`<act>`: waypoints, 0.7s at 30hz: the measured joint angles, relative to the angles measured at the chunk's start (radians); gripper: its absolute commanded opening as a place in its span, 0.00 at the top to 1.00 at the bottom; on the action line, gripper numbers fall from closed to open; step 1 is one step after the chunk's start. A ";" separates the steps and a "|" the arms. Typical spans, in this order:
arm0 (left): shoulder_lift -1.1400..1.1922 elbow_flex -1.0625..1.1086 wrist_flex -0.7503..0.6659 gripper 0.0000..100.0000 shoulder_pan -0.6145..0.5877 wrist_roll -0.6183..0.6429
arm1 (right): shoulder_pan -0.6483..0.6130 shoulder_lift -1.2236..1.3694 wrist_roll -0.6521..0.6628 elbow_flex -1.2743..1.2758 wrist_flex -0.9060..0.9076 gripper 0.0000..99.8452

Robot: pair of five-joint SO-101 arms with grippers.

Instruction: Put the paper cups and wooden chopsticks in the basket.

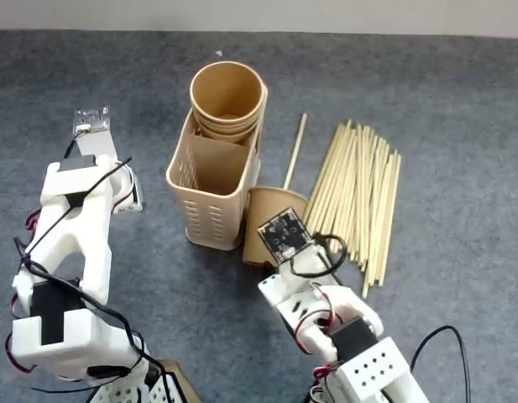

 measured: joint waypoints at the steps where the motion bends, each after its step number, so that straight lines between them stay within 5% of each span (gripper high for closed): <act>1: 0.000 0.000 0.000 0.81 0.000 0.000 | 0.000 0.017 0.000 0.000 -0.015 0.66; 21: 0.000 0.000 0.002 0.81 0.000 0.000 | 0.026 0.140 0.000 0.044 -0.150 0.66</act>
